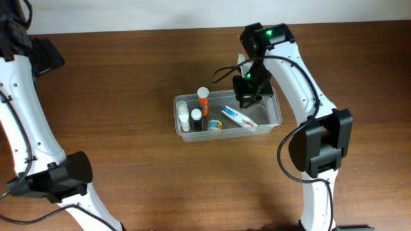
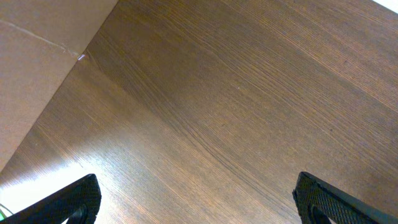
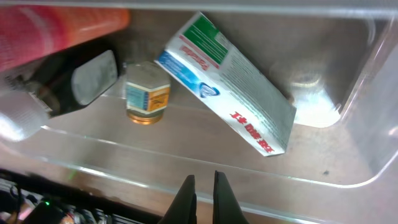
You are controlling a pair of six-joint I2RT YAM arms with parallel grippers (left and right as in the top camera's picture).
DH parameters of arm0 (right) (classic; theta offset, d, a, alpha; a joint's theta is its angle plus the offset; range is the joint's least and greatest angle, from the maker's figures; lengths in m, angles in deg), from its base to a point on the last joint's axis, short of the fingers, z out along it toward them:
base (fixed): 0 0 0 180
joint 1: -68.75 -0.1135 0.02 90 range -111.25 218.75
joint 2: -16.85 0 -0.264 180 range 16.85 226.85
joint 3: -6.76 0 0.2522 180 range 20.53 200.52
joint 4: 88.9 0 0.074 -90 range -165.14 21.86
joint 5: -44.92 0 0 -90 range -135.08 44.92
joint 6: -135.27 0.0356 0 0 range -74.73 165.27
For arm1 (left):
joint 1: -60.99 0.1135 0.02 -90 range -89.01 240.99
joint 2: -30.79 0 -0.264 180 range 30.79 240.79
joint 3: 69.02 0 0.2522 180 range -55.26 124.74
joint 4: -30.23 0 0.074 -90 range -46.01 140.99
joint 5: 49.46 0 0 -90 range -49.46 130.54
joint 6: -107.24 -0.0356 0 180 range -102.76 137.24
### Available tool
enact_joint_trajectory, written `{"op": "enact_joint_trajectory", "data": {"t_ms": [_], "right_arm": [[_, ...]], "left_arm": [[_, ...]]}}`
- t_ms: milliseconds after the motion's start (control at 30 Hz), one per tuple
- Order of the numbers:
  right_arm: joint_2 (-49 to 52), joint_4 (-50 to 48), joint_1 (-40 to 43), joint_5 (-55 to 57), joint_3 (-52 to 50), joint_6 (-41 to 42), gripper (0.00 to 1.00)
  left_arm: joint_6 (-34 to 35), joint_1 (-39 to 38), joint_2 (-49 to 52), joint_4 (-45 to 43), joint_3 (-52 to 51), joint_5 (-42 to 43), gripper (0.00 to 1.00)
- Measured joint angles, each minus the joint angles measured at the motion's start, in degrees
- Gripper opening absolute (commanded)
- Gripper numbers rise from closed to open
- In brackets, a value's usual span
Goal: Pack container
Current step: 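Lower the Panadol box into the container's right end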
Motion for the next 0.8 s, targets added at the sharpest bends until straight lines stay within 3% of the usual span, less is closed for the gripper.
{"op": "enact_joint_trajectory", "data": {"t_ms": [267, 800], "right_arm": [[0.0, -2.0, 0.0, 0.0, -6.1, 5.6, 0.04], [0.0, -6.2, -5.0, 6.6, -6.6, 12.5, 0.04]], "left_arm": [[0.0, 0.0, 0.0, 0.0, 0.0, 0.0, 1.0], [0.0, 0.0, 0.0, 0.0, 0.0, 0.0, 1.0]]}}
